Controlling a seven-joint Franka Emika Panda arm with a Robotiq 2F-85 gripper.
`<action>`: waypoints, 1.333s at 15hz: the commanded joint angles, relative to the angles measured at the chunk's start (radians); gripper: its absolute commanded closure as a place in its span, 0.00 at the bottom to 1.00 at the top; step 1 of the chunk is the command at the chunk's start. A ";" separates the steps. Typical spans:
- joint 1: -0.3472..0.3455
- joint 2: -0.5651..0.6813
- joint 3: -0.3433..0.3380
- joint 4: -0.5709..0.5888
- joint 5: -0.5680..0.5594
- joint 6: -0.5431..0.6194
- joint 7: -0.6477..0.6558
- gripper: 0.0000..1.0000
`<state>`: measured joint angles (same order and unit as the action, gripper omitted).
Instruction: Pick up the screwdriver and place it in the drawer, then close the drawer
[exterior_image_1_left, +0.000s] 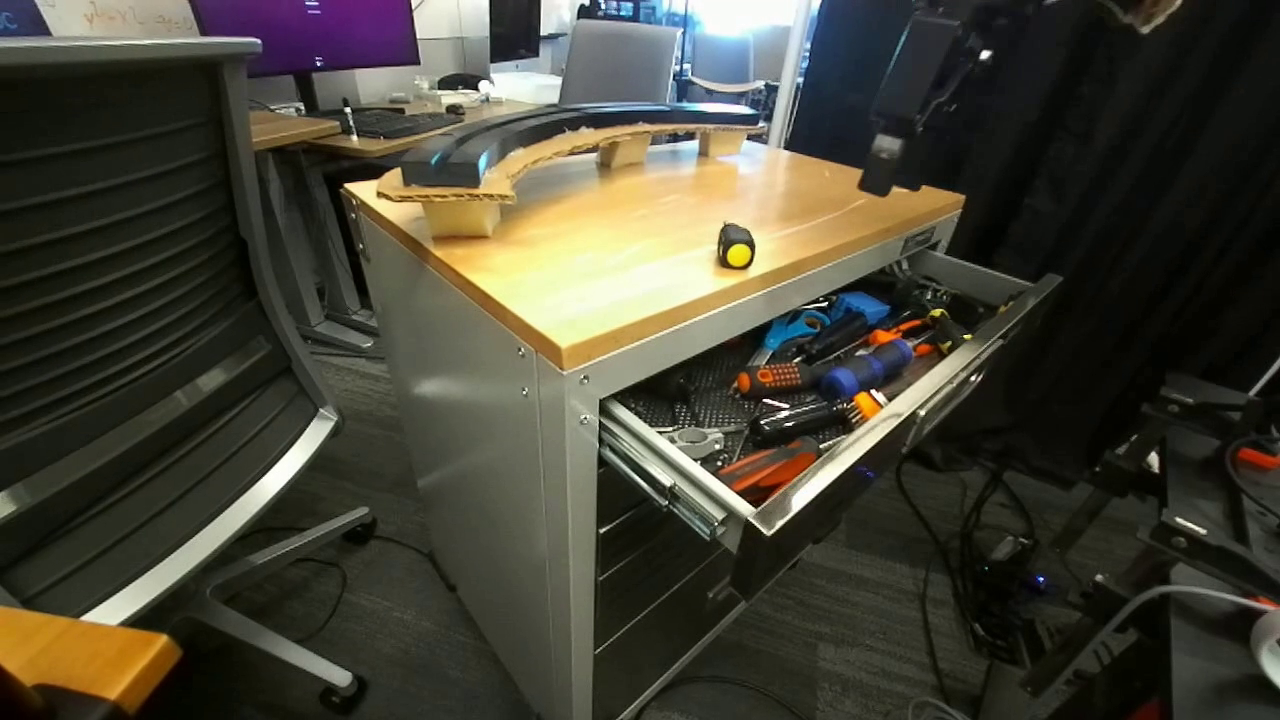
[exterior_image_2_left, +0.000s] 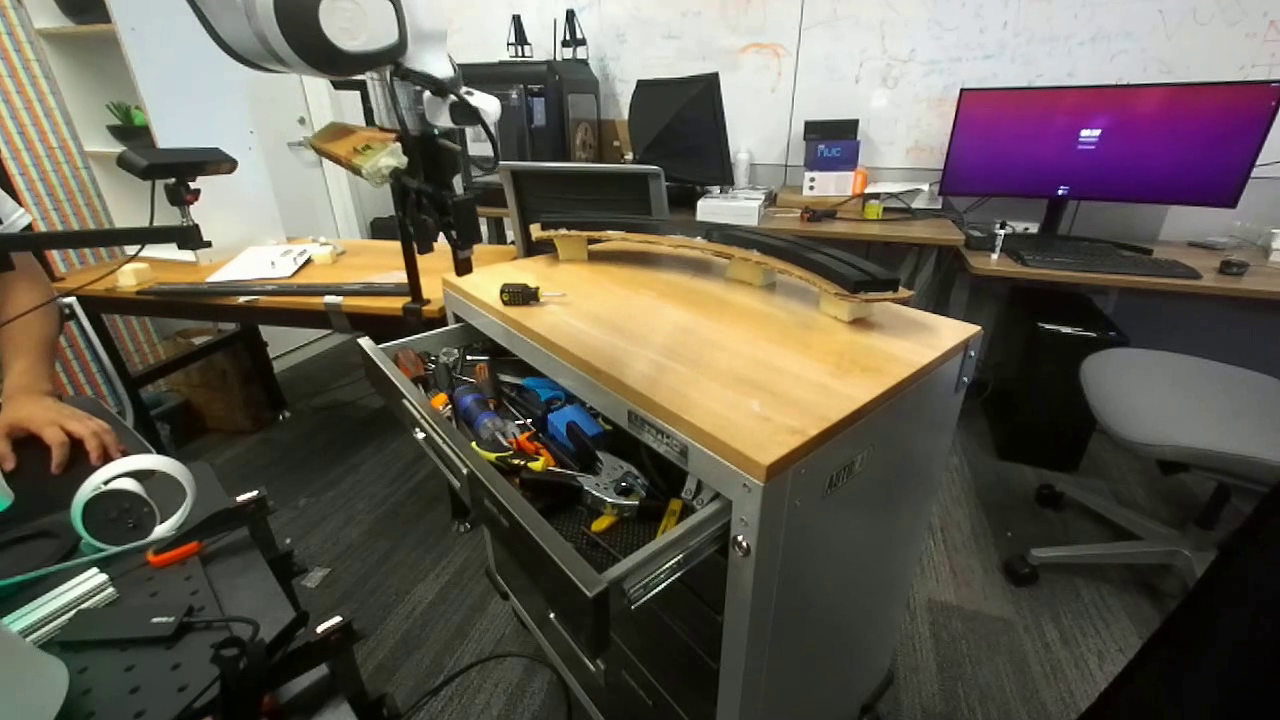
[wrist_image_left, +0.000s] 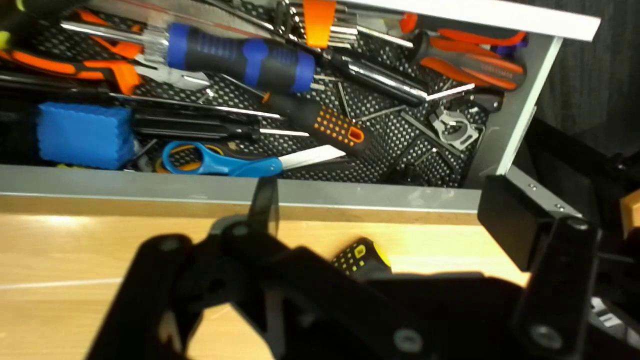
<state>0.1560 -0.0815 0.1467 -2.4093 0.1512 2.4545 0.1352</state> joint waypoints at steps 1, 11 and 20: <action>0.010 0.159 0.019 0.094 0.025 0.157 0.081 0.00; 0.165 0.394 -0.175 0.162 -0.232 0.565 0.392 0.32; 0.186 0.296 -0.152 0.101 -0.236 0.401 0.355 0.89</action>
<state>0.4426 0.2855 -0.1872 -2.2684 -0.2139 2.9575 0.6496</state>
